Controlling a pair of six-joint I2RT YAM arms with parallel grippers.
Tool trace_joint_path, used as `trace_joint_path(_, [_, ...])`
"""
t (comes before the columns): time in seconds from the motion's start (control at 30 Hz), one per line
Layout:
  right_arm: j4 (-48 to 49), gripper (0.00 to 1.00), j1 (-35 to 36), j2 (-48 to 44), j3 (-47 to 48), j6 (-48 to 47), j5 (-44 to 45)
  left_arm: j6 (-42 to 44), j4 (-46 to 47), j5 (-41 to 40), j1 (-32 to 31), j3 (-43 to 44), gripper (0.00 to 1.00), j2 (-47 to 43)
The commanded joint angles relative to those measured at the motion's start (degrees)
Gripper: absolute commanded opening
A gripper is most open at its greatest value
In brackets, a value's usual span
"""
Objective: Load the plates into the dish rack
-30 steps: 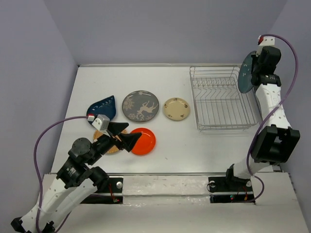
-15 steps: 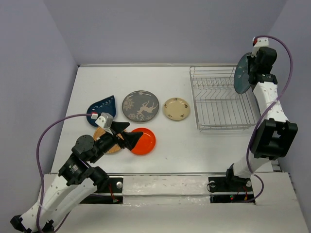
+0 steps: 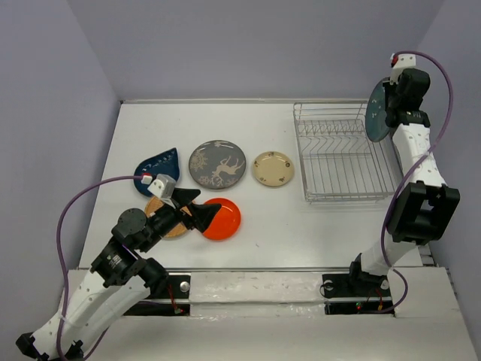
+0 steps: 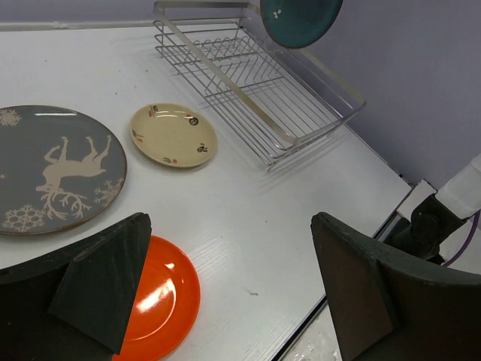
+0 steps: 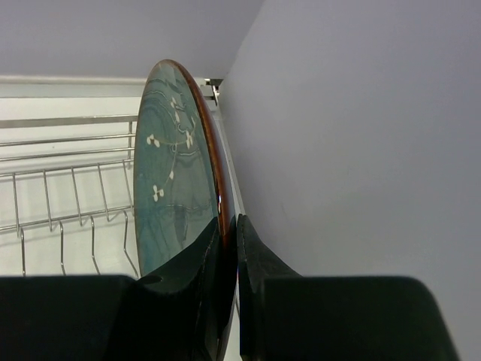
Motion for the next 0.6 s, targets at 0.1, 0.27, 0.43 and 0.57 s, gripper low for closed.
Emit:
trace_joint_path(0.1, [10.89,0.07,-0.18,-2.40,0.81,-2.21,1.34,1.10,1.94,-0.18,-0.23,2.68,0.99,-0.11])
trace_joint_path(0.27, [12.74,0.07,-0.18,-2.75,-2.88,-2.74,1.69,0.93,1.94,-0.18,-0.23,2.59,0.99,-0.55])
trace_joint_path(0.43, [13.97,0.07,-0.18,-3.37,-6.40,-1.95,1.69,0.93,1.94,0.00,-0.31,2.59,0.99,-0.72])
trace_joint_path(0.57, [15.46,0.07,-0.18,-4.25,-10.44,0.07,1.60,0.84,1.94,0.09,-0.31,2.59,0.99,-0.81])
